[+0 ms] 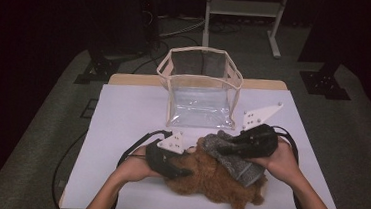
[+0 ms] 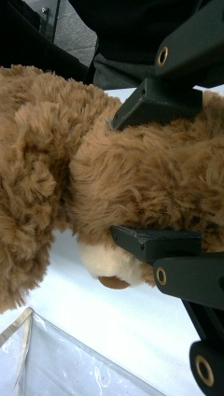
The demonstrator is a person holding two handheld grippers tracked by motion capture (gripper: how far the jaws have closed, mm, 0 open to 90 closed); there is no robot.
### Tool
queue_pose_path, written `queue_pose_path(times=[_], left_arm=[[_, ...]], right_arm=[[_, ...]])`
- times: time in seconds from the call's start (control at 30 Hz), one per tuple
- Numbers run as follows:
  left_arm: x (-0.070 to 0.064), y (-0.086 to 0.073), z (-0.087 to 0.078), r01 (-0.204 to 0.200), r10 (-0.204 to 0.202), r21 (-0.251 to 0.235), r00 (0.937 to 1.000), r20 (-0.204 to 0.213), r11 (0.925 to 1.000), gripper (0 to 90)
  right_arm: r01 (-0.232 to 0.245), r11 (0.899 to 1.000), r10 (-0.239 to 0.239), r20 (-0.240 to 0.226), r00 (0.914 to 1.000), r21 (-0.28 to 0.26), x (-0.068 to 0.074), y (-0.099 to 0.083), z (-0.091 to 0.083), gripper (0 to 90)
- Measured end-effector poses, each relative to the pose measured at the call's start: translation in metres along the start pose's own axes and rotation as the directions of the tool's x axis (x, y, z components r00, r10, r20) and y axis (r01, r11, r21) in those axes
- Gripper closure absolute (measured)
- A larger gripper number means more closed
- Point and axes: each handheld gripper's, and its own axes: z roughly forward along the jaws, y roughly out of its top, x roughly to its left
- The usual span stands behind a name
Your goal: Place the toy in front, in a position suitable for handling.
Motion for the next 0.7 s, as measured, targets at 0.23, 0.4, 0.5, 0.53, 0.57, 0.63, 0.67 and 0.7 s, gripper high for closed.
queue_pose_path(times=[0.23,0.4,0.5,0.53,0.57,0.63,0.67,0.7], left_arm=[[0.000,-0.003,-0.001,-0.002,0.002,-0.009,1.0000,0.005,1.0000,46.1],[0.000,-0.005,-0.001,0.004,-0.004,-0.017,1.0000,0.003,0.9999,45.5],[0.001,-0.004,0.000,0.007,-0.007,-0.022,1.0000,0.003,0.9997,45.5],[0.001,-0.003,0.000,0.009,-0.009,-0.022,1.0000,0.001,0.9997,45.4],[0.001,-0.003,0.000,0.011,-0.011,-0.021,0.9999,-0.001,0.9997,45.4],[0.001,-0.003,0.000,0.013,-0.013,-0.022,0.9999,-0.001,0.9997,45.3],[0.001,-0.003,0.000,0.013,-0.013,-0.022,0.9999,-0.001,0.9997,45.3],[0.001,-0.003,0.000,0.014,-0.014,-0.023,0.9999,0.000,0.9996,45.3]], right_arm=[[0.004,0.999,-0.002,-0.039,0.9992,0.050,-0.005,0.010,0.029,77.2],[-0.014,0.995,0.023,-0.084,0.9962,0.100,0.001,-0.009,0.036,77.2],[-0.009,0.990,0.024,-0.101,0.9946,0.144,0.005,-0.020,0.033,77.1],[-0.013,0.989,0.027,-0.097,0.9949,0.145,0.005,-0.020,0.031,77.1],[-0.010,0.990,0.022,-0.088,0.9958,0.140,0.005,-0.020,0.030,77.1],[-0.002,0.993,0.009,-0.062,0.9980,0.118,0.005,-0.016,0.024,77.2],[-0.002,0.993,0.009,-0.062,0.9980,0.118,0.005,-0.016,0.024,77.2],[0.000,0.995,0.006,-0.054,0.9985,0.102,0.003,-0.013,0.022,77.2]])
